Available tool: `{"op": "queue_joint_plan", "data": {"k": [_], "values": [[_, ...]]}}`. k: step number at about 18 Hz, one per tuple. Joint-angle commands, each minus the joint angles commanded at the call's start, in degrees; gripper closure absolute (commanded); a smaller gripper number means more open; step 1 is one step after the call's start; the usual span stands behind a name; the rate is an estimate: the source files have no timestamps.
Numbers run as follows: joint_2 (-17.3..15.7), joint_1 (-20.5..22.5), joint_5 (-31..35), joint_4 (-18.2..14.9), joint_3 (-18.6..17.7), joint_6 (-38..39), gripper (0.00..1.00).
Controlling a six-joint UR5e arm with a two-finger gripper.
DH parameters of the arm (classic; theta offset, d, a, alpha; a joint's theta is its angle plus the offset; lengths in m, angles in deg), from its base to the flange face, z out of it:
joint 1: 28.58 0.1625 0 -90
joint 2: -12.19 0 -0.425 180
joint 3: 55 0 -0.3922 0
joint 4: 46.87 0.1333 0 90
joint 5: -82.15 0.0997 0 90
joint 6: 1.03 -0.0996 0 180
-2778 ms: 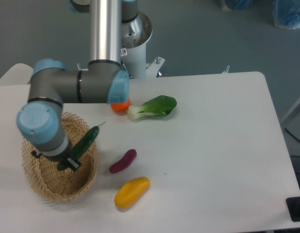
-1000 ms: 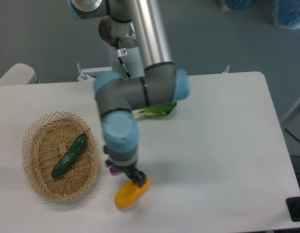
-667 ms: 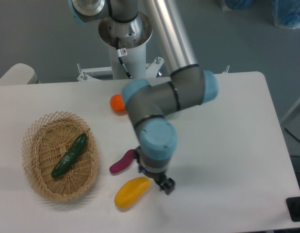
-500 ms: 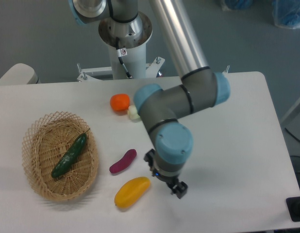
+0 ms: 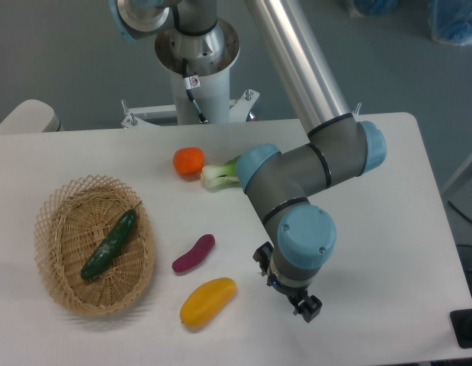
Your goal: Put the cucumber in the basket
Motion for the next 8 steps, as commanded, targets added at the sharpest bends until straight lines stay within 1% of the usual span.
{"op": "queue_joint_plan", "data": {"k": [3, 8], "values": [[-0.09, -0.17, 0.17, 0.35, -0.44, -2.1, 0.0], [-0.09, -0.17, 0.88, 0.53, -0.79, -2.2, 0.0]]}}
